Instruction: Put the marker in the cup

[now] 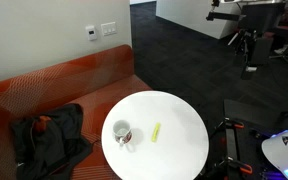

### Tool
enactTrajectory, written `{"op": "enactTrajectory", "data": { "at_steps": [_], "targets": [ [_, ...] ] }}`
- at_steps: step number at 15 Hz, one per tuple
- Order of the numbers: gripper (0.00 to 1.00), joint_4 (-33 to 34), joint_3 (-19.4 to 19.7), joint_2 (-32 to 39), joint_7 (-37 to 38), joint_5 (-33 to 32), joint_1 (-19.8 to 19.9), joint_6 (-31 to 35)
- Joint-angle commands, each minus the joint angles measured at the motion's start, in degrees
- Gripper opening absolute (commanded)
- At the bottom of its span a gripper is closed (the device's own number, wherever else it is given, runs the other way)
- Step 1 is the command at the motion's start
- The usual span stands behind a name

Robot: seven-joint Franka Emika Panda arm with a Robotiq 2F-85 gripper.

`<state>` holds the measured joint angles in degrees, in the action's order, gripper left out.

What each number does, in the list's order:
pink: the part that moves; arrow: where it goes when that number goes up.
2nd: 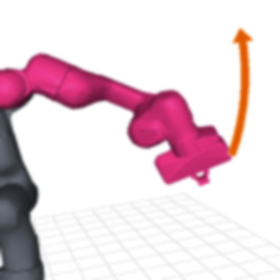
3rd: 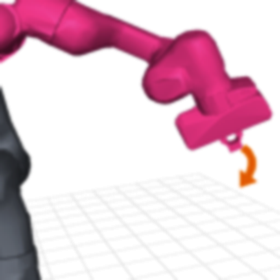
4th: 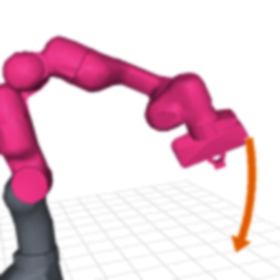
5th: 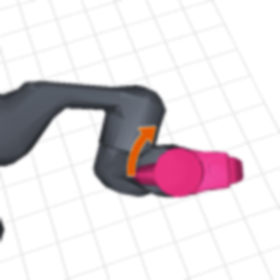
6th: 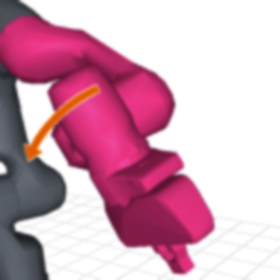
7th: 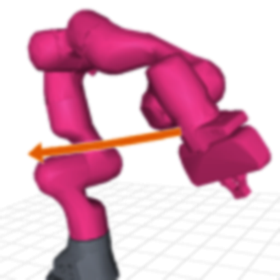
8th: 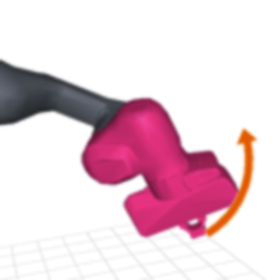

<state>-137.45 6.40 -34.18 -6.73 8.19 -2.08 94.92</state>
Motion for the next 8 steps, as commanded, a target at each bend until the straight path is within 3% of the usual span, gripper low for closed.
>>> {"op": "enactTrajectory", "data": {
  "at_steps": [1, 8],
  "targets": [
    [1.00, 0.1, -0.9, 0.1, -0.5, 0.4, 1.1, -0.2],
    [1.00, -0.1, -1.4, 0.2, -0.8, 0.0, 1.0, 2.4]
  ]
}}
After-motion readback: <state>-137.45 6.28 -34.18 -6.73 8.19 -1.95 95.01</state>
